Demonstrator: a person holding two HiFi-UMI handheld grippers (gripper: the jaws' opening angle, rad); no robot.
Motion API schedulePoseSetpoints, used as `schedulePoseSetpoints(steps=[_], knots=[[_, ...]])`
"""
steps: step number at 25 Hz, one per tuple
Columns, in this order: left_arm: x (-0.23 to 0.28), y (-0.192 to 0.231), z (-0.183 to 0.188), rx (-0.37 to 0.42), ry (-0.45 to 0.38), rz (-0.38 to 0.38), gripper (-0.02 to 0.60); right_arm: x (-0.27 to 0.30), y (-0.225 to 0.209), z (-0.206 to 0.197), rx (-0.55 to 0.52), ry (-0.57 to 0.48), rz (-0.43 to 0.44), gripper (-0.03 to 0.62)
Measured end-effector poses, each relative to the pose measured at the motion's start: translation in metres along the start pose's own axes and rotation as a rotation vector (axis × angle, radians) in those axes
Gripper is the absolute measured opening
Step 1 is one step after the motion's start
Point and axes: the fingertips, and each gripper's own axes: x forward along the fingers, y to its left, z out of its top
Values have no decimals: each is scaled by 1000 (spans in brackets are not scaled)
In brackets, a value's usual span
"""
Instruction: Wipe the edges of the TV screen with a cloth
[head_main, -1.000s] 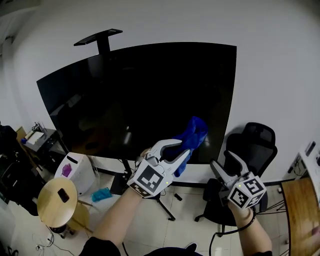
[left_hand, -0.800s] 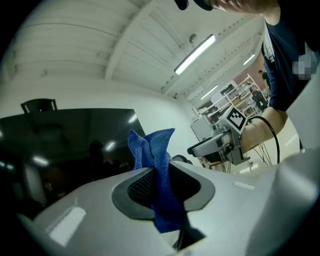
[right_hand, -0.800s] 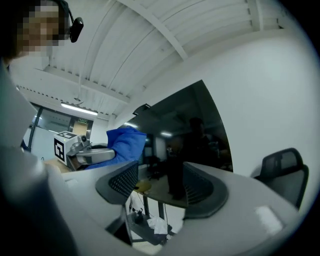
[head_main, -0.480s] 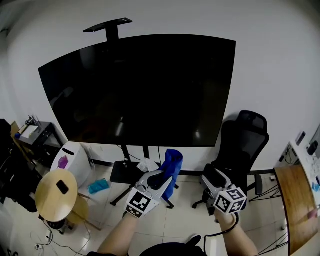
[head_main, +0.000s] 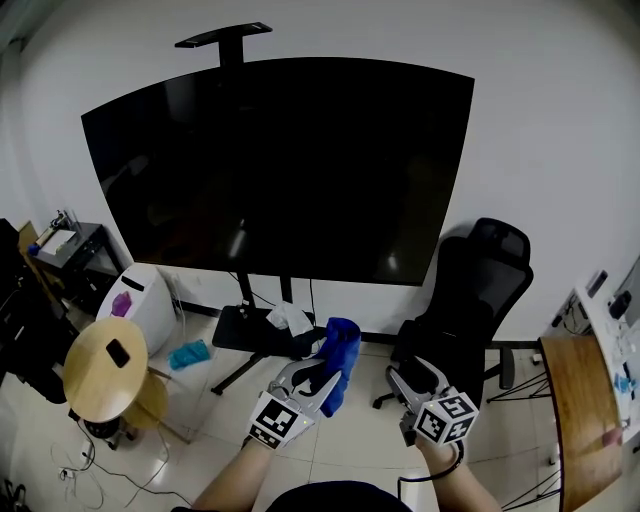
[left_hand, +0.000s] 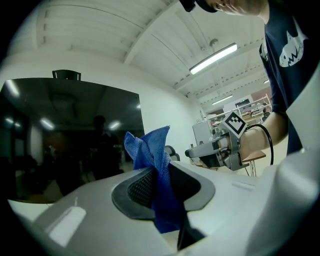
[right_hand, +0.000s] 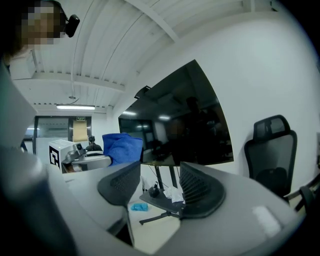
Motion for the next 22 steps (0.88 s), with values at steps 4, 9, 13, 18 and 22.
schedulePoseSetpoints(steps=[4,9,13,18,22], knots=[[14,-15,4,3,3,-18,74,-16,-3,11,-17,-27,4,250],[21,-28,8,1,1,-28,74,-30,-10,20,8,-57,5,245],[30,-34,15,17,1,-39,74,-35,-11,25,-4,-56,18,242],[35,-38,22,28,-6,-45,74,-38,-14,26,-4,-53,26,241],[36,-37,26,30,-13,-39,74,-39,-18,29,10,-51,27,239]])
